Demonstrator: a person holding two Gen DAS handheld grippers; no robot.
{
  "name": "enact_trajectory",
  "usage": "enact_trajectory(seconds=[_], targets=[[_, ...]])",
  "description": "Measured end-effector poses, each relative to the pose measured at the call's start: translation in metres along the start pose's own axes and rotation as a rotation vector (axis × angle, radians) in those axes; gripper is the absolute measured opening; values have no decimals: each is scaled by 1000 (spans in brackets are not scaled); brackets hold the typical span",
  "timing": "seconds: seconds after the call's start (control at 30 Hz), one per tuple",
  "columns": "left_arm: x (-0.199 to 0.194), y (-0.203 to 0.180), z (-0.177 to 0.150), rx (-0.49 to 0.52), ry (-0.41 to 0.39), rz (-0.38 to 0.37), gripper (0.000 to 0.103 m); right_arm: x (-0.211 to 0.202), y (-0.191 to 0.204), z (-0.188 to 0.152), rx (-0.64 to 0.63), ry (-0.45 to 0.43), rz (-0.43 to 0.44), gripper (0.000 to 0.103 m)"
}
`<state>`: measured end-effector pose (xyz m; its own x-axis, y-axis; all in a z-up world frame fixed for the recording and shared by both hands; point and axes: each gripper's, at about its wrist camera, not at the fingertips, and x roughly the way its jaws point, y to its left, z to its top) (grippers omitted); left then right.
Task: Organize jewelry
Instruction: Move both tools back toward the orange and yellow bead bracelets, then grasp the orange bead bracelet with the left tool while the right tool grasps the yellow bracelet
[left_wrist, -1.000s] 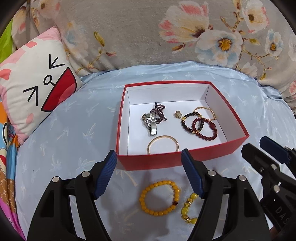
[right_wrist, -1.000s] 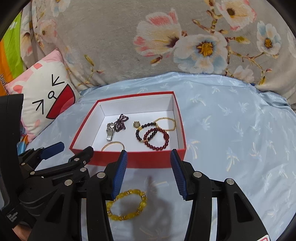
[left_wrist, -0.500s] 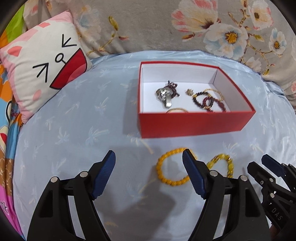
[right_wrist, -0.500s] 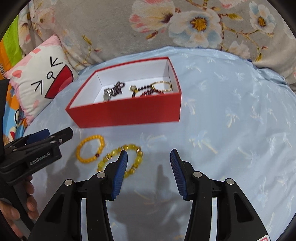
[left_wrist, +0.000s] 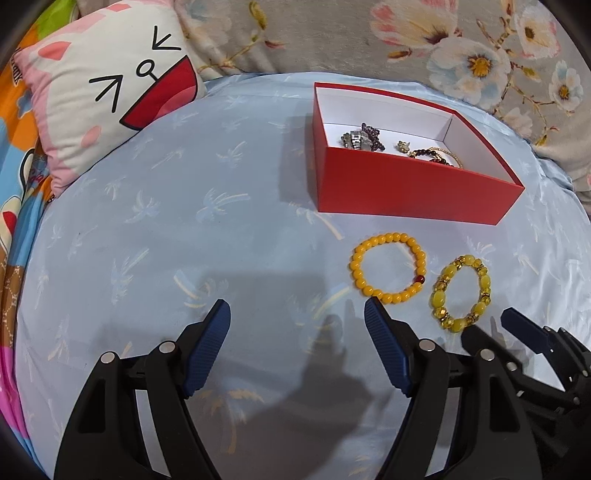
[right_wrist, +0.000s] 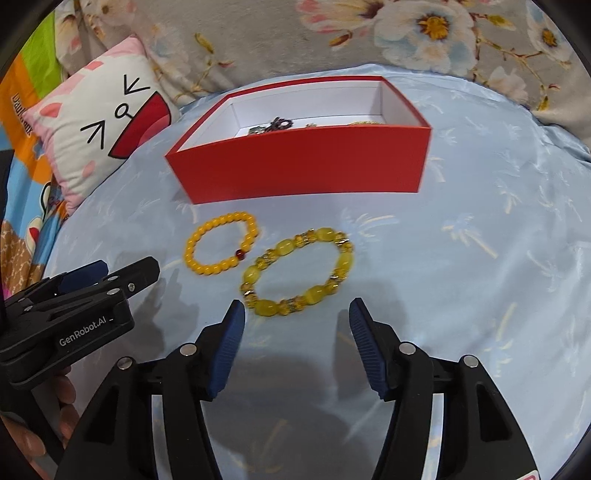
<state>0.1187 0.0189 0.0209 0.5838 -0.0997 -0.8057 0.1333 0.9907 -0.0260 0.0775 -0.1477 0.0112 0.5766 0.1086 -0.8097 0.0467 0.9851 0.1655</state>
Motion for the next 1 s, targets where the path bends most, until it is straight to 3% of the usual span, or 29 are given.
enact_trajectory(seconds=[0.43,0.7,0.87,0.9,1.0], targets=[[5,12,0,-35,13,8,72,23,16,14,-28,-9,-77,56],[12,4,11,-36,10,-8,72,22,0,16,-30,-11,-101,28],[22,-12,20,-9,11,-19,72,17,-18,16,16,0,-71,28],[26,-15,21,-4,15,-23,72,16,-20,16,25,3,-65,33],[35,-23,22,13,24,-20,65,8,-29,18,63,-12,-35,34]])
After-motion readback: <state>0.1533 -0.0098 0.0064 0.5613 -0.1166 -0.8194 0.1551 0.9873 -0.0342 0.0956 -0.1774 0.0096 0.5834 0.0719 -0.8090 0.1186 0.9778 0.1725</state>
